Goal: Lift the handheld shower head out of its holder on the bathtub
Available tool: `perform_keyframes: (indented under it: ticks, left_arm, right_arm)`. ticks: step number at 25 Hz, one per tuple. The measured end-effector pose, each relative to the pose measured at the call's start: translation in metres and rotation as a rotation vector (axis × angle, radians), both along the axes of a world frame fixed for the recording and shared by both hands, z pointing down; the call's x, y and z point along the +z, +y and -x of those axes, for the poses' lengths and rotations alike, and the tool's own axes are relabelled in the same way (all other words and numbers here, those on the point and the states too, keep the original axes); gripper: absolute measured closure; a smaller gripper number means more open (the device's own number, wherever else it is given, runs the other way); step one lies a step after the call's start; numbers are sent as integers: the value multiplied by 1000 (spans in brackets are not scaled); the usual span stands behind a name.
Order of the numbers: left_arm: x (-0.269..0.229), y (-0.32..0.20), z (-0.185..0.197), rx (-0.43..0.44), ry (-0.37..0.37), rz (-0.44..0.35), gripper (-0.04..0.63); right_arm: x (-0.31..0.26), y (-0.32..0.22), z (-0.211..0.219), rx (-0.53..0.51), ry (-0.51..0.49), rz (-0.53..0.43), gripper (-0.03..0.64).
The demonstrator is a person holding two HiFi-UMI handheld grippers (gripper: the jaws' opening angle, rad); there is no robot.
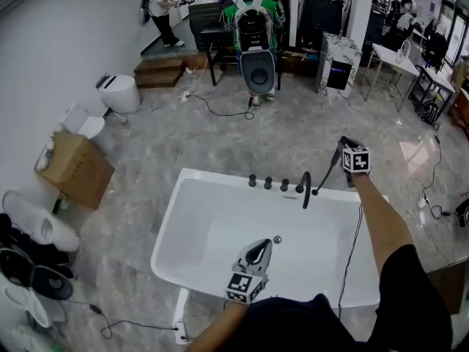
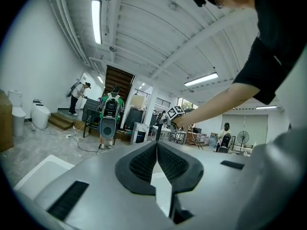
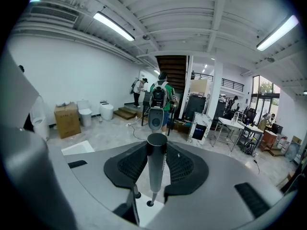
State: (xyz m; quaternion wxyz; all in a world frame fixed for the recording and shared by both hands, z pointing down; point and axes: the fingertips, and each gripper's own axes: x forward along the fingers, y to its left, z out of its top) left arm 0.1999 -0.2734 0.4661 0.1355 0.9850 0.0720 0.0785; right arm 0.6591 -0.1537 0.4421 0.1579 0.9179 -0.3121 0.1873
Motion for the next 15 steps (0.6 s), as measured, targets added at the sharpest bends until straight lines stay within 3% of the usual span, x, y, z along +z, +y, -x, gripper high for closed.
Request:
perform_keyframes:
  ticks: [5, 15]
  left_arm:
    - [-7, 5, -2, 5, 35, -18, 591]
    - [-3, -5, 16, -40, 11, -22, 591]
  right_arm:
    - [3, -1, -3, -19, -4, 4, 503]
    - [10, -1, 2, -5, -9, -21, 503]
